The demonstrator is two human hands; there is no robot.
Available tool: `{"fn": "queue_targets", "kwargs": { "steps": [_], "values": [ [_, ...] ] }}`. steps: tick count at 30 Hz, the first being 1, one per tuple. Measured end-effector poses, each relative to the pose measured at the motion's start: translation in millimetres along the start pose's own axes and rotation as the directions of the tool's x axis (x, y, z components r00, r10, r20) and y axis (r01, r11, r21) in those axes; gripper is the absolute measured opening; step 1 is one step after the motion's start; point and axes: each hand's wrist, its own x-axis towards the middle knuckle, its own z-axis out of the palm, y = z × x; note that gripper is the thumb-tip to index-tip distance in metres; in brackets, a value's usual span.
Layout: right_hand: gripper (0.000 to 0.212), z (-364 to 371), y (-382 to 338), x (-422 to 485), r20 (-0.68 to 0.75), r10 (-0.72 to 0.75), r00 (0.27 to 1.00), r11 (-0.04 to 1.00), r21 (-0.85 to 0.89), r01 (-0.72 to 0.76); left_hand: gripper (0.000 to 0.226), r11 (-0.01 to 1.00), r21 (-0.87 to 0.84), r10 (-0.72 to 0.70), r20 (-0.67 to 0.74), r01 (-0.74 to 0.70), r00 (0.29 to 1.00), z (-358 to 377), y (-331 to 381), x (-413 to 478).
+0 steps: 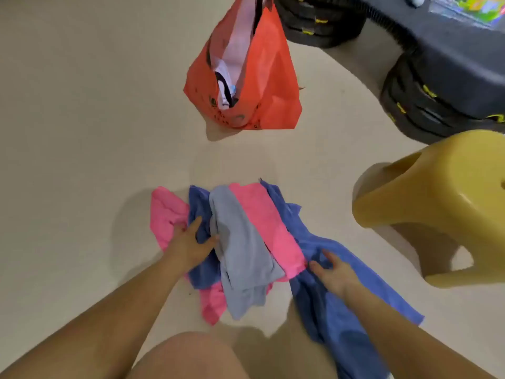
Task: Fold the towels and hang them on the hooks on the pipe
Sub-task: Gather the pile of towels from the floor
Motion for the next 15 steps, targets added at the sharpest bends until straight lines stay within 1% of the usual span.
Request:
{"fn": "queue_targets", "kwargs": {
  "steps": [1,2,4,5,6,7,8,10,11,12,13,14,15],
  "values": [
    [0.073,6.1,9.7,11.5,-0.032,0.023,0.999,1.000,-0.019,-0.024,0.103,0.999,-0.039,-0.009,0.007,0.009,1.000,5.6,-4.7,7.0],
    [0.076,10.4,10.4,15.2,-0.054,0.082,0.995,0.995,-0.054,-0.085,0.107,0.997,-0.060,-0.042,0.024,0.043,0.999,7.4,-3.1,8.5],
    [0.079,19.6,10.9,23.7,-0.100,0.152,0.983,0.983,-0.094,-0.161,0.106,0.987,-0.146,-0.063,0.014,0.064,0.998,12.8,-4.3,11.1],
    [0.078,25.3,8.1,26.7,-0.127,0.161,0.979,0.984,-0.055,-0.169,0.101,0.978,-0.200,-0.070,-0.020,0.064,0.997,20.0,-4.6,12.5],
    [0.075,30.4,-0.3,25.2,-0.144,0.178,0.974,0.984,0.020,-0.177,0.096,0.966,-0.244,-0.100,-0.062,0.082,0.993,26.2,-3.1,10.6],
    [0.072,34.6,-8.3,28.4,-0.154,0.162,0.975,0.981,0.135,-0.142,0.090,0.948,-0.307,-0.123,-0.111,0.083,0.986,31.1,-0.2,9.8],
    [0.070,37.0,-20.2,28.8,-0.147,0.131,0.980,0.965,0.246,-0.092,0.085,0.923,-0.374,-0.148,-0.133,0.088,0.980,34.7,5.5,10.3],
    [0.070,40.2,-43.5,30.9,-0.113,0.049,0.992,0.875,0.484,0.012,0.077,0.831,-0.555,-0.165,-0.160,0.049,0.973,39.1,22.8,7.9],
    [0.067,42.5,-54.3,29.8,-0.093,-0.007,0.996,0.832,0.552,0.058,0.075,0.782,-0.623,-0.148,-0.151,0.022,0.977,39.6,33.5,3.9],
    [0.061,46.1,-64.8,27.0,-0.076,-0.071,0.995,0.817,0.567,0.102,0.076,0.758,-0.652,-0.110,-0.142,-0.009,0.984,44.0,40.3,2.6],
    [0.059,49.9,-74.1,23.8,-0.061,-0.141,0.988,0.830,0.537,0.152,0.078,0.757,-0.651,-0.052,-0.145,-0.056,0.988,49.4,45.4,3.0],
    [0.062,55.3,-78.6,25.2,-0.046,-0.204,0.978,0.855,0.479,0.201,0.079,0.774,-0.626,0.008,-0.138,-0.093,0.990,54.7,51.3,2.9],
    [0.070,60.6,-82.6,25.5,-0.023,-0.252,0.967,0.871,0.431,0.237,0.078,0.791,-0.596,0.067,-0.140,-0.138,0.988,59.5,57.8,3.1]
  ]
}}
